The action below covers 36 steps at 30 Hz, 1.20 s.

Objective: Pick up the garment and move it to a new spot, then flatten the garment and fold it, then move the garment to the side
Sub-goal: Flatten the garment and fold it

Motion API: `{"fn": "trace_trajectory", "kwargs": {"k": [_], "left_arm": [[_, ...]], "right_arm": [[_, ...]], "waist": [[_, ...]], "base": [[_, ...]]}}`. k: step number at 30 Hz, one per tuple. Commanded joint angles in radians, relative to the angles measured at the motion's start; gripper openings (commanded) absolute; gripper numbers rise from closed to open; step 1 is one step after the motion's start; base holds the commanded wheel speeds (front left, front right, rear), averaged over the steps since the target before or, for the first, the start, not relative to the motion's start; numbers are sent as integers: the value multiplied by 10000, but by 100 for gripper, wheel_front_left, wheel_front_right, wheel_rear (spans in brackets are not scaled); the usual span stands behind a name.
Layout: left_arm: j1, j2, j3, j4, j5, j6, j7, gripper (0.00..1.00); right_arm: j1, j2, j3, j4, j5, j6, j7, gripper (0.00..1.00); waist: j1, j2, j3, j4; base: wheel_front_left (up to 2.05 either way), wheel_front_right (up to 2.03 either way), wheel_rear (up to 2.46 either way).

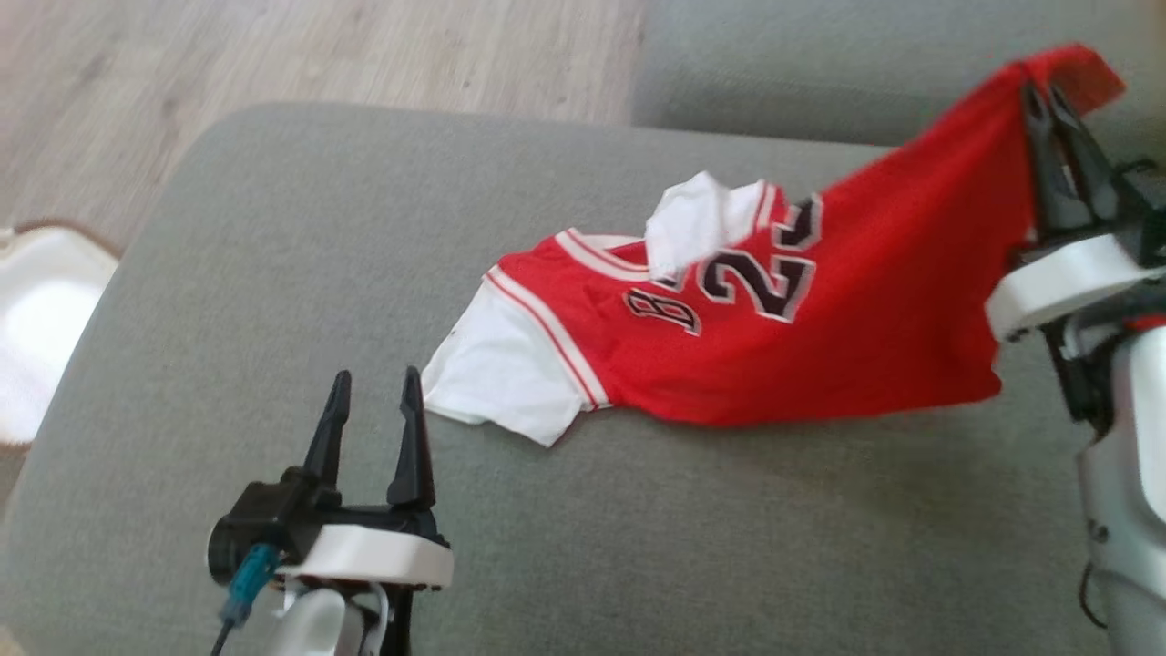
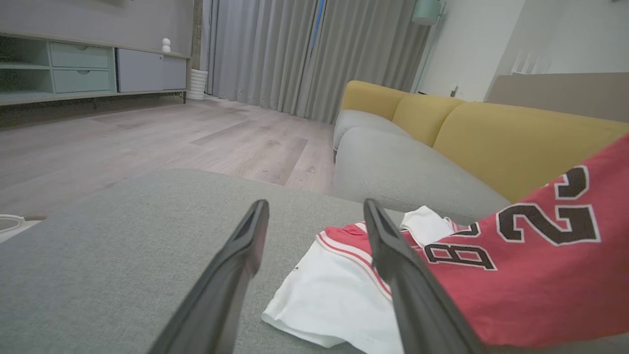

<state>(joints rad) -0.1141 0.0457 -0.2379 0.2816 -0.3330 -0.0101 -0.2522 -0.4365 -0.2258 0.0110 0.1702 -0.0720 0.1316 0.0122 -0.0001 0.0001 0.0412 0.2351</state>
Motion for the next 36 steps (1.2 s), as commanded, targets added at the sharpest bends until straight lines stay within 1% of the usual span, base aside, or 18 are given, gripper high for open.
{"fn": "trace_trajectory", "kwargs": {"k": [1, 2, 3, 8, 12, 15, 16, 17, 19, 22, 25, 28, 31, 36], "left_arm": [[-437, 45, 158, -360, -41, -38, -95, 100], [-485, 45, 109, -339, -49, -46, -95, 100], [-485, 45, 109, -339, -49, -46, -95, 100], [-767, 45, -72, -260, -116, -99, -95, 100], [-1014, 45, -262, -251, -137, -150, -95, 100], [-1136, 45, -372, -259, -158, -159, -95, 100], [-1167, 45, -400, -259, -161, -163, -95, 100], [-1196, 45, -421, -253, -163, -169, -95, 100], [-1238, 45, -453, -239, -169, -168, -95, 100], [-1264, 45, -439, -232, -164, -137, -95, 100], [-1264, 45, -361, -183, -123, -155, -95, 100], [-1225, 45, -167, -163, -72, -128, -95, 100], [-1149, 45, 87, -147, 28, -148, -95, 100], [-1003, 45, 626, -206, 124, -196, -95, 100]], "right_arm": [[-227, 14, -86, 102, -198, -9, 145, 0], [-293, 14, -240, 488, -286, -9, 243, 0], [-293, 14, -240, 488, -286, -9, 243, 0], [-1017, -129, -854, 2818, -667, -9, 307, 0], [-1921, -440, -1451, 4667, -1093, -9, -258, 0], [-2665, -630, -1915, 5865, -1515, -9, -707, 0], [-2887, -690, -2062, 6194, -1680, -9, -856, 29], [-3069, -719, -2211, 6518, -1821, -9, -959, 100], [-3407, -779, -2410, 7076, -2019, -9, -1273, 100], [-3712, -751, -2615, 7719, -2299, -9, -1701, 100], [-3801, -576, -2748, 8068, -2480, -9, -2131, 100], [-3788, -174, -2816, 8081, -2237, -9, -2566, 100], [-3518, 295, -2682, 7621, -1692, -9, -2719, 100], [-2216, 1026, -2061, 5426, -230, -9, -2735, 100]], "waist": [[1, -1, 264, 287], [1, -1, 330, 384], [1, -1, 330, 384], [1, -1, 728, 914], [1, -1, 1042, 1371], [1, -1, 1244, 1559], [1, -1, 1305, 1597], [1, -1, 1335, 1624], [1, -1, 1373, 1639], [1, -1, 1328, 1477], [1, -1, 1169, 1167], [1, -1, 947, 741], [1, -1, 690, 259], [1, -1, 369, -513]], "base": [[0, 0, 0], [0, 0, 0], [0, 0, 0], [0, 0, 0], [0, 0, 0], [0, 0, 0], [0, 0, 0], [0, 0, 0], [0, 0, 0], [0, 0, 0], [0, 0, 0], [0, 0, 0], [0, 0, 0], [0, 0, 0]]}}
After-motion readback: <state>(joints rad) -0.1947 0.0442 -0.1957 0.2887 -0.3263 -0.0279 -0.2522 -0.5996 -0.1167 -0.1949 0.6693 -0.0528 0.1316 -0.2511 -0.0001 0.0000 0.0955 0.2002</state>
